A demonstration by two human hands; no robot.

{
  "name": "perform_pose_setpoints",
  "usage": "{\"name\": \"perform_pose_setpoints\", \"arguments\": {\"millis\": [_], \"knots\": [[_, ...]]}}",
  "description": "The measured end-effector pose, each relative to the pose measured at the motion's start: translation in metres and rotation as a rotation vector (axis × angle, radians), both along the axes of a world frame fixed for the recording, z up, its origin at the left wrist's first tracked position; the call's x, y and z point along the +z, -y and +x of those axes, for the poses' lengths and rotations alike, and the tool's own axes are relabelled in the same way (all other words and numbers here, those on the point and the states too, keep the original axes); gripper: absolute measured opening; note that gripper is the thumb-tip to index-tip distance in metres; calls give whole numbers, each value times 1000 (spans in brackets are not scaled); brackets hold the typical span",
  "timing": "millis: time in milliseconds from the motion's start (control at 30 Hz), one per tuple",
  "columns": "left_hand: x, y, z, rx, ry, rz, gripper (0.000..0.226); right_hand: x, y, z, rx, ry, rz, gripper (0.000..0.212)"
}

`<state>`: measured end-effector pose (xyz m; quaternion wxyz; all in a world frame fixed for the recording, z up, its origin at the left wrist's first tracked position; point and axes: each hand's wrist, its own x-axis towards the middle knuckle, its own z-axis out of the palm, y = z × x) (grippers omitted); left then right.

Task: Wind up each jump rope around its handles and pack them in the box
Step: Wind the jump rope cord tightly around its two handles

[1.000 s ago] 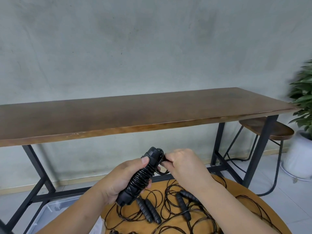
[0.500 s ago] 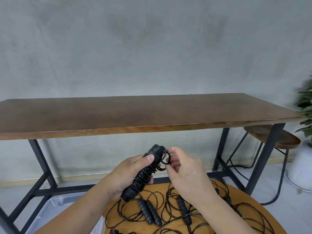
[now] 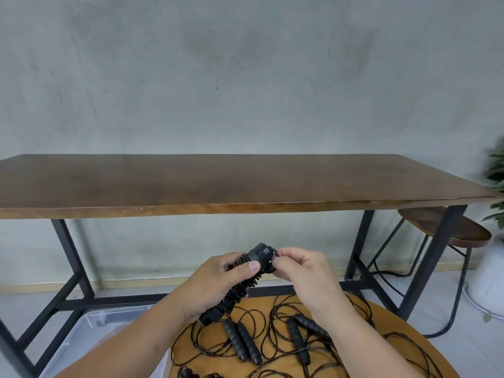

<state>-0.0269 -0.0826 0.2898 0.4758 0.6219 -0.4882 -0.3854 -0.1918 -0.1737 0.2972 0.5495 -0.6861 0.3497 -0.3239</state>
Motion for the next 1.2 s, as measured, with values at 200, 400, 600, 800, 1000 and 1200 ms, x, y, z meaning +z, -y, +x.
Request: {"name": "perform_pose_setpoints", "arguments": {"millis": [200,400,600,800,1000,1200], "knots": [[-1,5,-4,9,33,-43,46,-2,-2,5,37,53,134,23],[6,7,1,141,29,-70,53,-3,-6,7,83,109,198,18],[16,4,12,171,-55,-50,50,-6,-2,6,126,230,162,15],[14,6,11,158,-134,-56,56,-1,-3,16,-36,217,-41,13],[11,9,11,120,-225,-68,64,0,6,24,-156,259,-116,24],[7,9,13,47,-354,-63,59,-1,12,23,-134,282,-61,21]]}}
